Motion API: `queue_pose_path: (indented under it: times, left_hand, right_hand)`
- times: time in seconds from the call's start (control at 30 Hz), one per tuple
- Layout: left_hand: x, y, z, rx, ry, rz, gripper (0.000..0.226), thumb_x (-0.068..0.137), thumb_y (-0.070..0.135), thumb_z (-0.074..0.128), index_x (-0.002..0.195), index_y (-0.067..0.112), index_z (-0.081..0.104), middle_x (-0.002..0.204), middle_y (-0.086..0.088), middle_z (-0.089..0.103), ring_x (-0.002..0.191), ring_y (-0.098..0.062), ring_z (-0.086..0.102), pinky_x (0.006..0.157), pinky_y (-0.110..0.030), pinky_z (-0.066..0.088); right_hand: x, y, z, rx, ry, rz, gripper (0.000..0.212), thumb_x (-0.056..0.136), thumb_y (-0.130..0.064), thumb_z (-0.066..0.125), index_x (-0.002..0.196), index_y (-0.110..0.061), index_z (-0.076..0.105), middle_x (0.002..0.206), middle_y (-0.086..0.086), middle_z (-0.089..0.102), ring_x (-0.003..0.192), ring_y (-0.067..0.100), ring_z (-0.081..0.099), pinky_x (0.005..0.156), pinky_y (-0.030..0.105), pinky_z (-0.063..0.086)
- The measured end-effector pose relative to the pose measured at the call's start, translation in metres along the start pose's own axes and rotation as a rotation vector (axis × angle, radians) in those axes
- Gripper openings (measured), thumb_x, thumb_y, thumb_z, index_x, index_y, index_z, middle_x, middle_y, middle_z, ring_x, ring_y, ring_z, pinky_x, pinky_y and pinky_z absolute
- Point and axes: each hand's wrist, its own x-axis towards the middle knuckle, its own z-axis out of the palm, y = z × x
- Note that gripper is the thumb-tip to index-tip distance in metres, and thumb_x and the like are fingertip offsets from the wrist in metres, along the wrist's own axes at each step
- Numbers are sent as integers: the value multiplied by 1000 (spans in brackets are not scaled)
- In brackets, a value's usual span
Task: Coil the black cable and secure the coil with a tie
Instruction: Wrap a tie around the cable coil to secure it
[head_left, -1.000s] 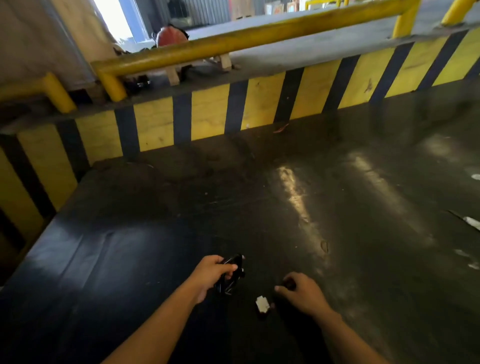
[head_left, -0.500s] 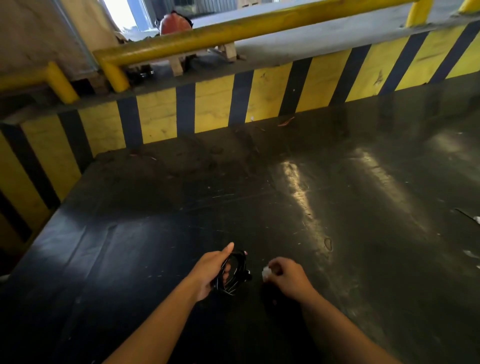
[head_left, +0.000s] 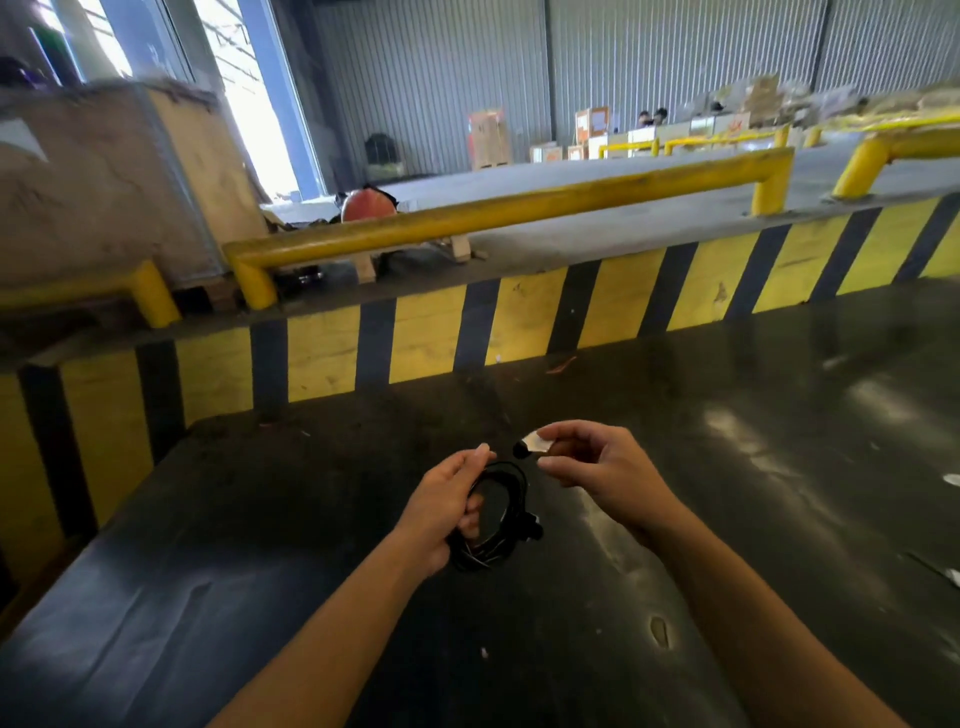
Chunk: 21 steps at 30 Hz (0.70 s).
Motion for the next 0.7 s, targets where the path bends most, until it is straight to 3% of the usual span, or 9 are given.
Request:
queue_pose_path:
  times: [0.17,0.33,0.43,0.53,0.7]
  left_hand:
    - [2,42,18,57,-75,85,33,82,54,59,94,27,74,45,8,48,38,-5,36,34,-18,28]
    - [0,64,28,42,-198,45,46,74,58,68,94,17,74,48,7,42,40,-6,32,37,-18,26]
    - [-3,70,28,14,-254,66,42,71,52,72,92,16,72,48,6,39,39,-6,31,37,-18,24]
    - [-4,75,26,6,-266,72,41,77,46,68,99,12,69,47,6,39,38,-6,31,38,-18,25]
    - [-11,81,29,156,-241,199,25,86,39,60,83,17,72,46,6,41,37,-6,32,38,-19,25]
  right_hand:
    - [16,-25,-7,-114,161,-138,6,86,-19,66,87,-20,71,69,2,70,58,5,62,56,18,51]
    - [21,-28,-9,-140,196,-186,9,88,-26,63,82,-30,69,67,-7,70,55,1,61,51,15,46]
    - [20,-26,-10,-177,183,-207,7,86,-29,65,84,-34,71,73,-4,71,67,10,66,62,30,57]
    - [20,-28,-10,-196,157,-243,8,85,-30,66,87,-36,70,78,-4,71,72,16,65,69,40,55]
    - [23,-32,-10,-326,227,-237,16,87,-31,62,77,-43,62,72,-7,63,63,0,54,58,18,42]
